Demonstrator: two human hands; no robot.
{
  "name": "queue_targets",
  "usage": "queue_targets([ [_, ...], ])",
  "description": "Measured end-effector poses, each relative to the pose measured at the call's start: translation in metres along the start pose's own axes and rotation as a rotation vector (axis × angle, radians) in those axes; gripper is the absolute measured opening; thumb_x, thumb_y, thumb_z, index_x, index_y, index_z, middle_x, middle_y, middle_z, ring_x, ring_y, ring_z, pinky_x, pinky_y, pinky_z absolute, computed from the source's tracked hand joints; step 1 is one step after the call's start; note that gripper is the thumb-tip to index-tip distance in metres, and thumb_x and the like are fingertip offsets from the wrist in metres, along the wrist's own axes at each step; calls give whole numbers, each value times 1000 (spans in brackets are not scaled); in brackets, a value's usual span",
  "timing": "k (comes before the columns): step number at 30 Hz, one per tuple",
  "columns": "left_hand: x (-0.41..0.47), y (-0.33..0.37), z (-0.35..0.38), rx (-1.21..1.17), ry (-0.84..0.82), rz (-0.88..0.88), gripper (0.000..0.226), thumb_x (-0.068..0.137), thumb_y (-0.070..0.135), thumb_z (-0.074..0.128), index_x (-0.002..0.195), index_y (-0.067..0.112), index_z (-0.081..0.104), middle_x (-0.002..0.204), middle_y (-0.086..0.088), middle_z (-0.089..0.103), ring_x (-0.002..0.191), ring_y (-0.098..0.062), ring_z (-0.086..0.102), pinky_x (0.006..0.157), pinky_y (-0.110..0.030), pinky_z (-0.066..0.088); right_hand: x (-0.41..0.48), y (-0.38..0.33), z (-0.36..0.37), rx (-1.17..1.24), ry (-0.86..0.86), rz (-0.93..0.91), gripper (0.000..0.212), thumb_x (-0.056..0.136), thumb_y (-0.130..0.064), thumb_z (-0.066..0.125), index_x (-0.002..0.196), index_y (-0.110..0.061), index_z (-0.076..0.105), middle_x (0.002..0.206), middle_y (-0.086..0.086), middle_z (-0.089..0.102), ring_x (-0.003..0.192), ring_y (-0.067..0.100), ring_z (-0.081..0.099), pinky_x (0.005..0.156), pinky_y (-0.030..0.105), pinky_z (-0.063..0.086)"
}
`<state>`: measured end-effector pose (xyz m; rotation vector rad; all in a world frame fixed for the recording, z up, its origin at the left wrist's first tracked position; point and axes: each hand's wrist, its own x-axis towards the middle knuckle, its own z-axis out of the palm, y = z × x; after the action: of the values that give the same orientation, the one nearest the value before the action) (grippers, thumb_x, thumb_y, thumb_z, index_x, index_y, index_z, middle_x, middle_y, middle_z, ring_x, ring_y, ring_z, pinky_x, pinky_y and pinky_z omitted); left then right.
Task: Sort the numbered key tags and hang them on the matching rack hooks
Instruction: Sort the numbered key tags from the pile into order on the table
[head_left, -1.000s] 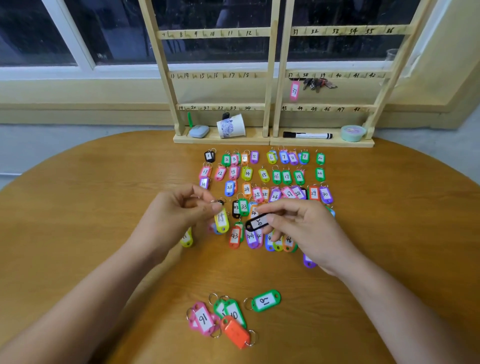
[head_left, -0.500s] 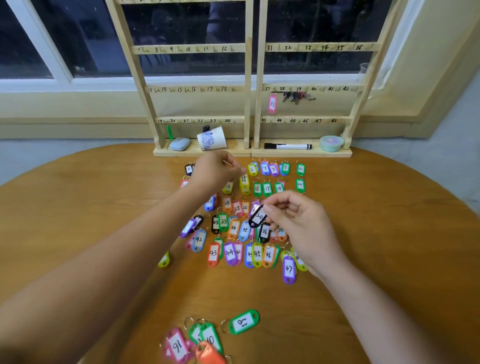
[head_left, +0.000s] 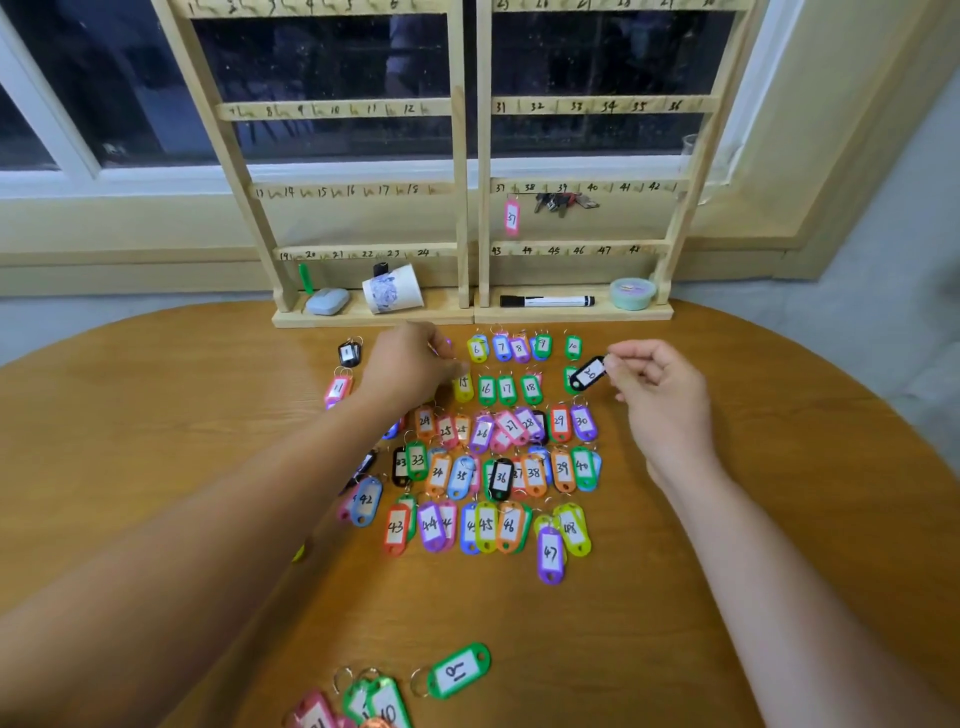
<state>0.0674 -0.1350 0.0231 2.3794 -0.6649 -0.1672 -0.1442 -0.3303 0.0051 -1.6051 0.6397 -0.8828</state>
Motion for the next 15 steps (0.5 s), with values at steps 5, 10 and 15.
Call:
queue_targets([
  [5,-9,-1,-7,49,47,3,38,84,50,88,97,23,66,87,5,70,77,-12,66,58,-30,46,34,18,7,-144,-59,35,8,98,-15,75,103,-21,76,96,-3,77,92,9,73,77,23,53],
  [10,-41,-8,-19,19,62,80,29,88,46,85,96,25,67,84,8,70,73,-11,67,57,-28,43,51,29,13,-257,-133,41,10,101,-18,72,110,-20,75,103,-5,76,98,9,71,79,23,53],
  [15,-82,-15,-29,-40,33,112,25,89,52,82,93,32,69,85,10,71,77,-5,68,64,-28,53,62,32,19,-294,-174,31,10,102,-20,70,111,-21,75,102,-5,76,99,11,71,88,32,58],
])
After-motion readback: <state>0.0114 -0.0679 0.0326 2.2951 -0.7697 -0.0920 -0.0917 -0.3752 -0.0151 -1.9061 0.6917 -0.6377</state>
